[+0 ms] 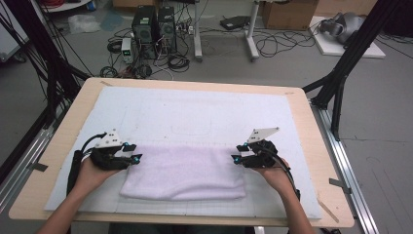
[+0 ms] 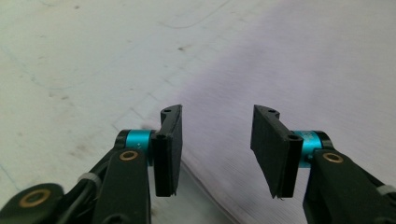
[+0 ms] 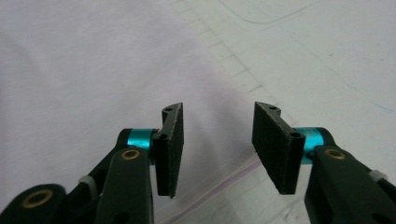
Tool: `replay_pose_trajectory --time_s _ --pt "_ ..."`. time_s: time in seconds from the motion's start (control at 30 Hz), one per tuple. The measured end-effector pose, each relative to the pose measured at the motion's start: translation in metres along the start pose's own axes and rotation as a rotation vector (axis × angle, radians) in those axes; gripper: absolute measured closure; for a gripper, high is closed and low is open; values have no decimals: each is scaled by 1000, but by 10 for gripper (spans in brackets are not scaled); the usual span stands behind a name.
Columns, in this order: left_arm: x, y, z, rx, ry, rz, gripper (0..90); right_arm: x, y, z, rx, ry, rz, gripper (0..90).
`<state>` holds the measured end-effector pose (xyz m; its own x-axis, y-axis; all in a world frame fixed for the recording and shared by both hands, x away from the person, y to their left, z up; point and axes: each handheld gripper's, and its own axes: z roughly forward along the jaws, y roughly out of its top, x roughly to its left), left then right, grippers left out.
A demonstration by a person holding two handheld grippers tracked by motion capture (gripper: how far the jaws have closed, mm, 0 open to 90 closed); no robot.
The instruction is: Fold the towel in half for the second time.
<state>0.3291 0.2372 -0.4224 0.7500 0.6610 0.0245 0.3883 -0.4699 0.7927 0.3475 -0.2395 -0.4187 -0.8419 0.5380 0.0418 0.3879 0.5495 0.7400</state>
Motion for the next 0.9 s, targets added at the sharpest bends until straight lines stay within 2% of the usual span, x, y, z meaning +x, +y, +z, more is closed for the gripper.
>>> replay_pose_trajectory --time_s 0.07,0.1,0.13,0.2,0.23,0.3,0.4,0.47,0.5,0.53,0.57,0.6,0.63,0.67,0.73,0.8,0.9 --pt "6 -2 10 22 17 -29 501 -5 -1 7 -5 -7 4 516" --pt "7 -3 14 43 21 -33 535 -7 -2 11 -5 -10 6 525" --pt "8 -5 17 56 22 -22 650 -8 -2 14 5 -12 6 585" --pt "7 -3 15 49 29 -6 854 -9 -3 18 26 0 -5 797" --pt "6 -1 13 36 32 -11 873 -9 -2 17 21 6 -7 867" --pt "6 4 7 0 47 -17 878 -8 3 10 7 3 -11 874" --pt "11 14 5 -45 80 -42 879 -9 16 -1 -20 -34 -21 876" --pt "15 19 9 -52 127 -57 877 -12 25 -2 -21 -62 -32 875" --pt "18 21 12 -39 153 -62 855 -14 27 0 -12 -78 -35 872" --pt "21 20 15 -30 166 -89 785 -17 29 2 2 -90 -32 861" --pt "24 19 16 -20 161 -106 731 -20 28 5 14 -108 -27 829" --pt "25 17 16 -8 145 -112 692 -22 27 7 27 -140 -11 757" --pt "25 15 15 -12 126 -111 672 -25 25 8 30 -131 14 727" --pt "23 13 12 -24 111 -105 657 -27 22 8 20 -107 31 699" --pt "19 10 8 -36 80 -96 619 -25 18 3 -22 -94 37 659" --pt "13 7 4 -38 43 -73 596 -18 16 -1 -53 -33 42 632" --pt "0 0 0 -25 -11 -35 585 0 18 -3 -20 35 -1 615"
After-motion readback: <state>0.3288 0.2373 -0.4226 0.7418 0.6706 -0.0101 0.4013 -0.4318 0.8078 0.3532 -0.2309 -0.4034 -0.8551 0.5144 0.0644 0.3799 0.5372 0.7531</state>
